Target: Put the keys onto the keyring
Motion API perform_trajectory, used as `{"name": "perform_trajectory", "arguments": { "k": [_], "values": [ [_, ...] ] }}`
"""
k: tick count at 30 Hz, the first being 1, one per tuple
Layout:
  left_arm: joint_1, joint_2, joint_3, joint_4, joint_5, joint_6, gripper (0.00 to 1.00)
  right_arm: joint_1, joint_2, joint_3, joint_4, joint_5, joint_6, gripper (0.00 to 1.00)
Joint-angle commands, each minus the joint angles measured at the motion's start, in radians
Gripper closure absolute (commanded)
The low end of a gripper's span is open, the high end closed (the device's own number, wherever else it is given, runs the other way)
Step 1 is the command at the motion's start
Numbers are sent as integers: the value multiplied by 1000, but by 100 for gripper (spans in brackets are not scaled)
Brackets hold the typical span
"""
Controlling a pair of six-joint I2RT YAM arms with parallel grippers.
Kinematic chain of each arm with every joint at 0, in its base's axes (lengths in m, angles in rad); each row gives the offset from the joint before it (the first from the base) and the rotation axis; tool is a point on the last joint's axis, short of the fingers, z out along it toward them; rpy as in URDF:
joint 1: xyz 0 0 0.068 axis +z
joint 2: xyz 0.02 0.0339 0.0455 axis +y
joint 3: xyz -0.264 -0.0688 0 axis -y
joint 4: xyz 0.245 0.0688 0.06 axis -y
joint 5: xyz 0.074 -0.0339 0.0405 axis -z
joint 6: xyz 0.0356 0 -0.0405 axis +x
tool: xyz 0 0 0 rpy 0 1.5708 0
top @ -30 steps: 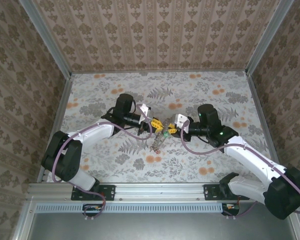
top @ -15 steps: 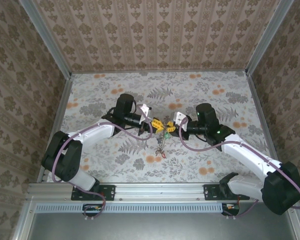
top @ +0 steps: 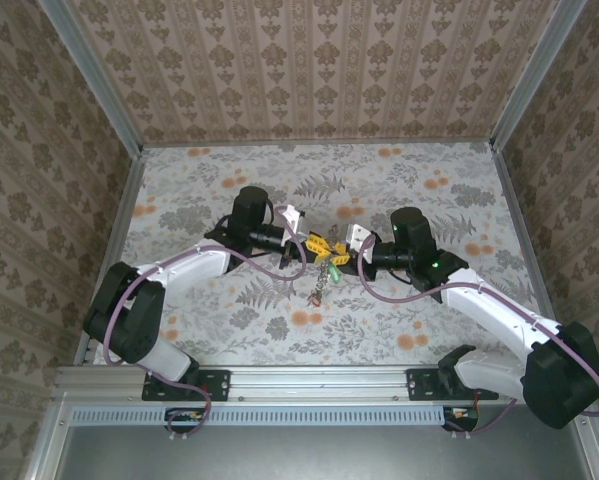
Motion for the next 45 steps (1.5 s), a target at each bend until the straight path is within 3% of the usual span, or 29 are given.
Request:
{"name": "perform_trajectory", "arguments": {
  "k": [1, 9, 12, 15, 22, 39, 45],
  "values": [
    [-12, -5, 0, 61, 20, -16, 100, 11, 3, -1, 42, -58, 18, 81],
    [-15, 6, -10, 55, 26, -5, 100, 11, 2, 12, 42, -55, 18, 84],
    [-14, 6, -8, 29, 25, 13, 100, 11, 3, 20, 14, -50, 7, 93],
    [-15, 2, -8, 10, 18, 27, 100, 10, 2, 28, -21, -17, -11, 93],
    [0, -7, -4, -17, 25, 48, 100, 3, -68, -39, 40, 57, 4, 68],
    [3, -38, 5, -19, 51, 19, 100, -22, -55, -112, 91, -14, 59, 49],
    [2, -40, 11, -24, 67, 23, 100, -21, 39, -102, 173, -90, 99, 52]
  ]
}}
